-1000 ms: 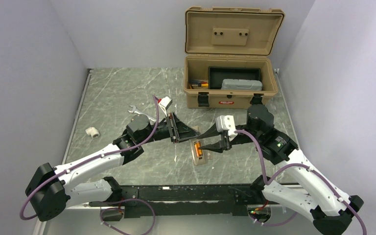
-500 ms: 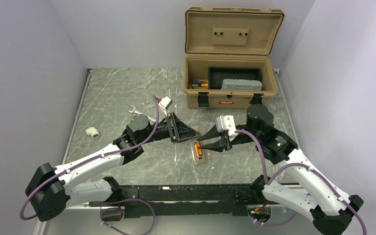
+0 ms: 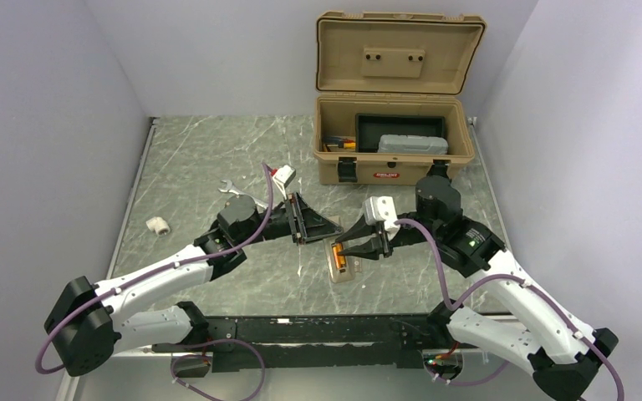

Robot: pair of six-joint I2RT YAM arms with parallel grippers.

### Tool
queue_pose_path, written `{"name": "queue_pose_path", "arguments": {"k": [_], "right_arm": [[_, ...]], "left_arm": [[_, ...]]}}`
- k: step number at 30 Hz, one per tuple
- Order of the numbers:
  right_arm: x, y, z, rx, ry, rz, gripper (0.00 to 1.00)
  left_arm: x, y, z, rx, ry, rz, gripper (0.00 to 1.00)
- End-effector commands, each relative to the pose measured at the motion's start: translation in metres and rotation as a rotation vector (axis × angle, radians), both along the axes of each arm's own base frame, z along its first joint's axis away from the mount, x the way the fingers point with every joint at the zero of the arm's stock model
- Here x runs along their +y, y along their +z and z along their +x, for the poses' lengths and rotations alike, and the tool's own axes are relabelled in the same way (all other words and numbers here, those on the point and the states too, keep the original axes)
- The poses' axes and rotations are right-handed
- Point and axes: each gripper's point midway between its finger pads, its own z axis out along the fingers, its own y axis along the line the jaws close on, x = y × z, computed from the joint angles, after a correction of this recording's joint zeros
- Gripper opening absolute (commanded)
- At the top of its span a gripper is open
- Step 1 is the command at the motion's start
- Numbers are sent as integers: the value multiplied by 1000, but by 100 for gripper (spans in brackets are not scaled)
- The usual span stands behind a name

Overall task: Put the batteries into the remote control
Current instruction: Load the battery into the remote control.

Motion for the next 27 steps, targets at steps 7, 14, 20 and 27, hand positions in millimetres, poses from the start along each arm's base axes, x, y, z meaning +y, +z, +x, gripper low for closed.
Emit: {"name": "queue_pose_path", "arguments": {"k": [7,14,20,27], "right_arm": [[-1,12,-8,-38,60,5,28],[-2,9,-8,-34,57,-2,25],[-2,9,-6,-40,39,5,28],[-2,16,0,-77,1,45,40]], "left_arm": [[1,32,-4,-61,-13,-87,0],[1,31,-4,-58,-12,-85,0],[1,32,-4,-57,-16,-94,0],[1,31,-4,-56,-14,-89,0]]}}
